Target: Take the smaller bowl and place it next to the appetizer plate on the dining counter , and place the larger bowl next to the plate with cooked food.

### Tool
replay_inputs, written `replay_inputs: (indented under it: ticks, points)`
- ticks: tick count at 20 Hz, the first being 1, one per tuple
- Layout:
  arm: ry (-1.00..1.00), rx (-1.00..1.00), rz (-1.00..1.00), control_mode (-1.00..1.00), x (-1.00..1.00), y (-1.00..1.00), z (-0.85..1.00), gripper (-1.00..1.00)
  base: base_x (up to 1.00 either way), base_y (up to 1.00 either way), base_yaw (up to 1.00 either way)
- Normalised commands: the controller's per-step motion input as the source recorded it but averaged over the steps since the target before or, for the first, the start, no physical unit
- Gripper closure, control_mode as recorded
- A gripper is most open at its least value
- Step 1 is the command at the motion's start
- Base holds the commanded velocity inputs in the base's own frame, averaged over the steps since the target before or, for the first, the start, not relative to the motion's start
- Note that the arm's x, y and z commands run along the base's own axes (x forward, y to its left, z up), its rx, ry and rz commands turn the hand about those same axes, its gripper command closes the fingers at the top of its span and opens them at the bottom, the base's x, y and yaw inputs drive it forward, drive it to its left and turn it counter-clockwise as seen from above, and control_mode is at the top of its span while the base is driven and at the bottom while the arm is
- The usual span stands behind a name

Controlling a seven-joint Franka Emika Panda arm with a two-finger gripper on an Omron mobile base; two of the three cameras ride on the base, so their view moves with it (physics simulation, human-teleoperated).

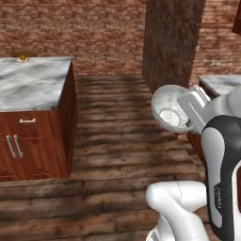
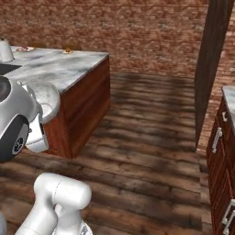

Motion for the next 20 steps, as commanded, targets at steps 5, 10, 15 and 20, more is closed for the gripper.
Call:
replay_inputs:
  ticks: [5,10,15,20]
  points:
    - [0.0,0.0,0.0,1.0,0.0,0.0,0.0,1.0,0.47,-0.22,0.74]
    - [0.0,0.0,0.0,1.0,0.0,0.0,0.0,1.0,0.46,-0.82,0.58]
    - [0.0,0.0,0.0,1.0,0.0,0.0,0.0,1.0,0.47,-0.99,0.54]
    - [0.0,0.0,0.0,1.0,0.0,0.0,0.0,1.0,0.5,-1.0,0.52]
